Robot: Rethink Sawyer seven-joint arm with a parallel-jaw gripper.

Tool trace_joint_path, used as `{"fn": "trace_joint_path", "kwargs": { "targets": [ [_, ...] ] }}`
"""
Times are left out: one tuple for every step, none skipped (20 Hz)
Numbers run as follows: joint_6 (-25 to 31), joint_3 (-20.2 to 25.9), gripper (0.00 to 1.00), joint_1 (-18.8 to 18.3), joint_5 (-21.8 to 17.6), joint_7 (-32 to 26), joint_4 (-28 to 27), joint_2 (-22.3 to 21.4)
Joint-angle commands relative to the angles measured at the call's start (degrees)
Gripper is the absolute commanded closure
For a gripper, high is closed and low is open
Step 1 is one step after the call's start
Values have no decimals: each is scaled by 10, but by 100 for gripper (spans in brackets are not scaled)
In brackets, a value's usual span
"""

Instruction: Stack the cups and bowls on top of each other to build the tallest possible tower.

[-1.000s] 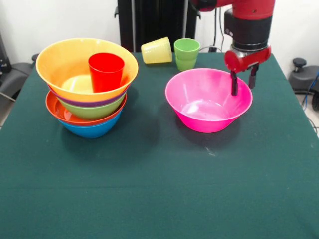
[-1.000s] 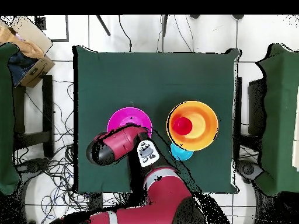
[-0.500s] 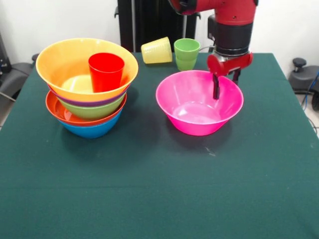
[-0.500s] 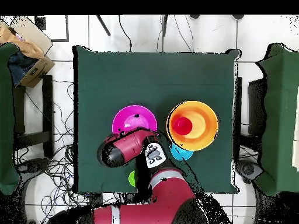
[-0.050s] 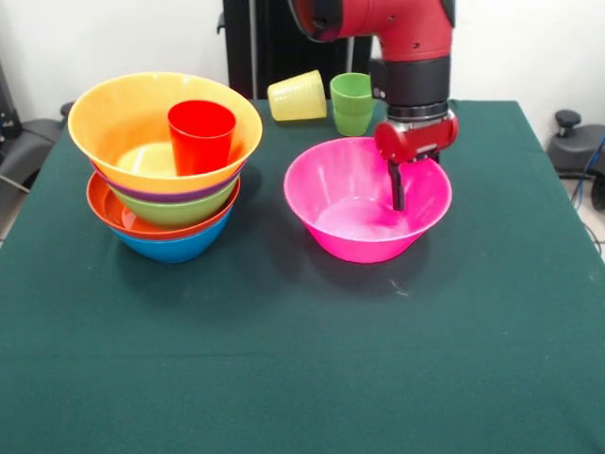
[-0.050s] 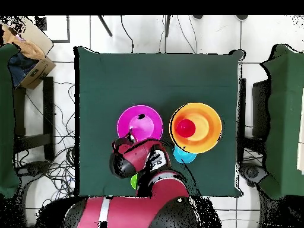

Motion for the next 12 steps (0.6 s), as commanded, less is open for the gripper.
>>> {"fn": "trace_joint_path", "kwargs": {
  "targets": [
    [-25, -44, 0, 22, -8, 46, -59, 67],
    [-15, -37, 0, 18, -3, 47, -58, 65],
    [-9, -33, 0, 16, 2, 49, -58, 65],
    [-4, -30, 100, 16, 8, 50, -59, 64],
    [1, -29, 100, 16, 11, 51, -60, 64],
    [7, -28, 100, 16, 13, 51, -61, 63],
    [14, -24, 100, 13, 13, 51, -60, 61],
    [18, -21, 100, 10, 14, 52, -59, 60],
    [34, -6, 100, -2, 12, 50, -56, 56],
    [52, 12, 100, -17, 6, 45, -50, 50],
    [58, 14, 100, -18, 5, 41, -50, 46],
    [60, 13, 100, -17, 4, 39, -51, 44]
  ]
}}
